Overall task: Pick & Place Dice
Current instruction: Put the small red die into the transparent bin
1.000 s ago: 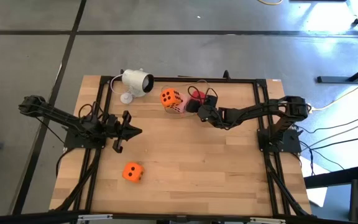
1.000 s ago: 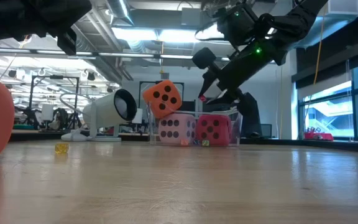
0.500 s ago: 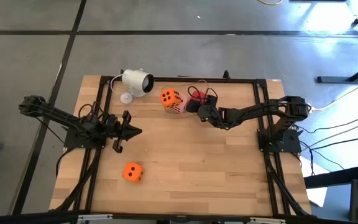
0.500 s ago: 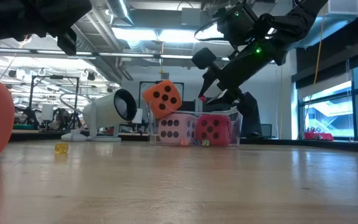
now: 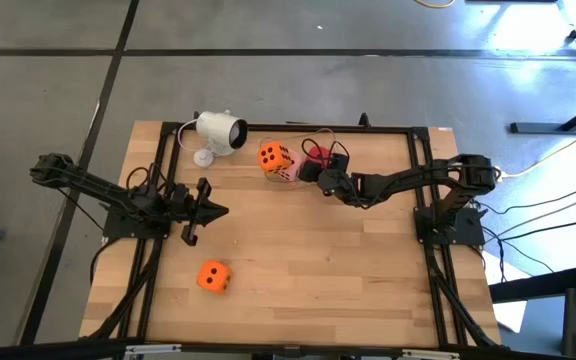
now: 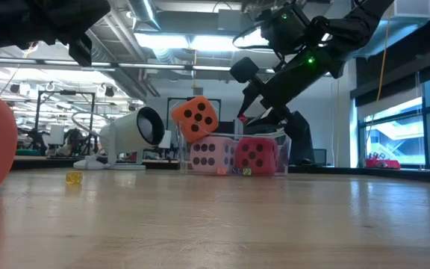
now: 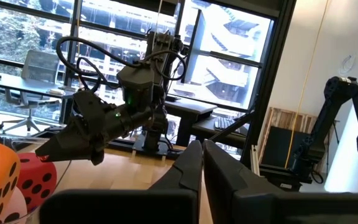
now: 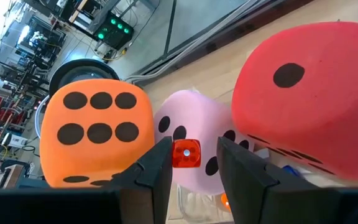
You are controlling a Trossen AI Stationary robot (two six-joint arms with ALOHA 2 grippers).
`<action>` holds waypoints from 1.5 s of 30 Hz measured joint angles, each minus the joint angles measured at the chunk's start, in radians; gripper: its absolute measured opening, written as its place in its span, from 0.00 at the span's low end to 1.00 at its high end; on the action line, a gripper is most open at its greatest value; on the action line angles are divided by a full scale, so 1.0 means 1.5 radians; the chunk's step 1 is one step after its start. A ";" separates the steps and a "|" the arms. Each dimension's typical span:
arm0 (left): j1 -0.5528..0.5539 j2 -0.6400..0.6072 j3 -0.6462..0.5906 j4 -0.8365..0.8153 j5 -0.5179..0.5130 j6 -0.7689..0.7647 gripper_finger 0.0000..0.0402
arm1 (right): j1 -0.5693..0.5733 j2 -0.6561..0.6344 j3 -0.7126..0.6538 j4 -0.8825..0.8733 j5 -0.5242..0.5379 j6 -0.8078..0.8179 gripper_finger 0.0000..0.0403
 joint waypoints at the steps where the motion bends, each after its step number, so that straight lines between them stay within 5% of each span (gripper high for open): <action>1: 0.000 0.000 0.000 0.000 0.000 0.000 0.03 | 0.000 0.000 0.000 0.000 0.000 0.000 0.32; 11: 0.000 0.000 0.000 0.000 0.000 0.000 0.03 | 0.000 0.000 0.000 0.000 0.005 0.000 0.30; 22: 0.000 0.000 0.000 0.000 0.000 0.000 0.03 | 0.000 0.000 0.000 0.000 0.013 0.000 0.14; 36: 0.000 0.000 0.000 0.000 0.000 0.000 0.03 | 0.001 -0.001 0.000 -0.006 0.006 0.001 0.49; 45: 0.000 0.000 0.000 0.000 0.000 0.000 0.02 | 0.001 -0.001 0.000 -0.006 0.003 -0.022 0.46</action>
